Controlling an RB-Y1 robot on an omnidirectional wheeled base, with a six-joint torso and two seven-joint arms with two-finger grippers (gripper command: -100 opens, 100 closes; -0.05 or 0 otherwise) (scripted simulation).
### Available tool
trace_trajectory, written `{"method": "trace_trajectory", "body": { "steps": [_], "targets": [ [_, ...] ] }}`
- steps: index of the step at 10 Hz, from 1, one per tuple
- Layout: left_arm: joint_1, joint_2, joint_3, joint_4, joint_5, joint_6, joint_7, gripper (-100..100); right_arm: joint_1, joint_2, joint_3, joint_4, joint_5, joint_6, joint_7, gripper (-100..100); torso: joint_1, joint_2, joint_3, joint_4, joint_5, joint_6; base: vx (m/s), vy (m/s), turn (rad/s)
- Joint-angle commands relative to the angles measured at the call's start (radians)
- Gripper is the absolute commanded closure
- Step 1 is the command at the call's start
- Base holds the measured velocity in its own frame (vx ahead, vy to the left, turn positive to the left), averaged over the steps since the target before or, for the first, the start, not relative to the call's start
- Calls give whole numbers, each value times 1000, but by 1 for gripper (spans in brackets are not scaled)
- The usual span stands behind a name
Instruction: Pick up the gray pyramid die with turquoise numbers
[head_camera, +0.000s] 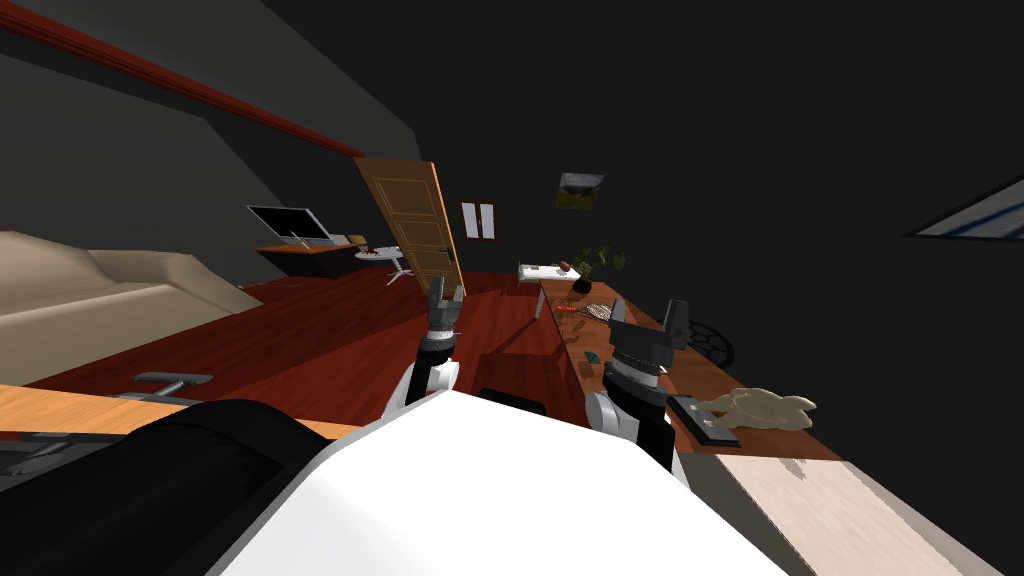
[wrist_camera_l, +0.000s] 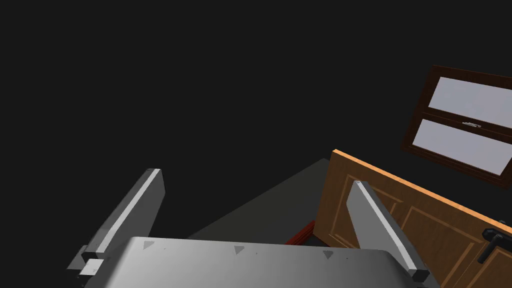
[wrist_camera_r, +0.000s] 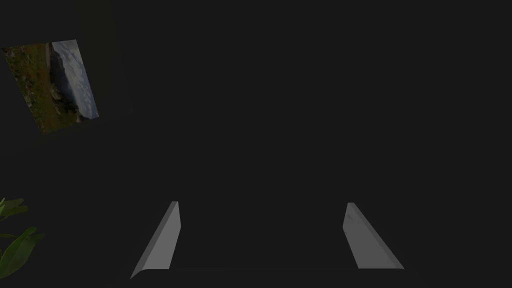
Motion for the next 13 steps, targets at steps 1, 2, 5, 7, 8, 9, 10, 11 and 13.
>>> {"method": "trace_trajectory", "body": {
  "steps": [1, 2, 5, 7, 8, 9, 10, 11, 13],
  "targets": [
    [0, 0, 0, 0, 0, 0, 0, 0, -13, -28, -8, 25, -14, 15, -15, -100, 0, 0, 0, 0, 0, 0, -6, 23, -20],
    [0, 0, 0, 0, 0, 0, 0, 0, -22, -43, -14, 42, -25, 26, -25, -100, 1, 0, 0, 0, 0, 0, -14, 40, -26],
    [0, 0, 0, 0, 0, 0, 0, 0, -71, -98, -42, 111, -73, 75, -68, -100, 2, 2, 1, 0, 0, 0, -34, 43, -41],
    [0, 0, 0, 0, 0, 0, 0, 0, -115, -136, -69, 173, -120, 121, -107, -100, 3, 2, 1, 0, 1, 0, -33, 55, -45],
    [0, 0, 0, 0, 0, 0, 0, 0, -140, -154, -85, 203, -147, 147, -128, -100, 3, 2, 1, 0, 1, 0, -31, 51, -47],
    [0, 0, 0, 0, 0, 0, 0, 0, -140, -154, -85, 213, -147, 147, -128, -100, 3, 2, 1, 0, 1, 0, -19, 28, -22],
    [0, 0, 0, 0, 0, 0, 0, 0, -167, -171, -102, 247, -176, 176, -151, -100, 2, 1, 1, 0, 1, 0, -21, 24, -35],
    [0, 0, 0, 0, 0, 0, 0, 0, -167, -171, -102, 255, -176, 176, -151, -100, 2, 1, 1, 0, 0, 0, -16, 19, -18],
    [0, 0, 0, 0, 0, 0, 0, 0, -196, -187, -122, 299, -208, 207, -175, -100, 1, 1, 0, 0, 0, 0, -18, 21, -30]
  ]
}}
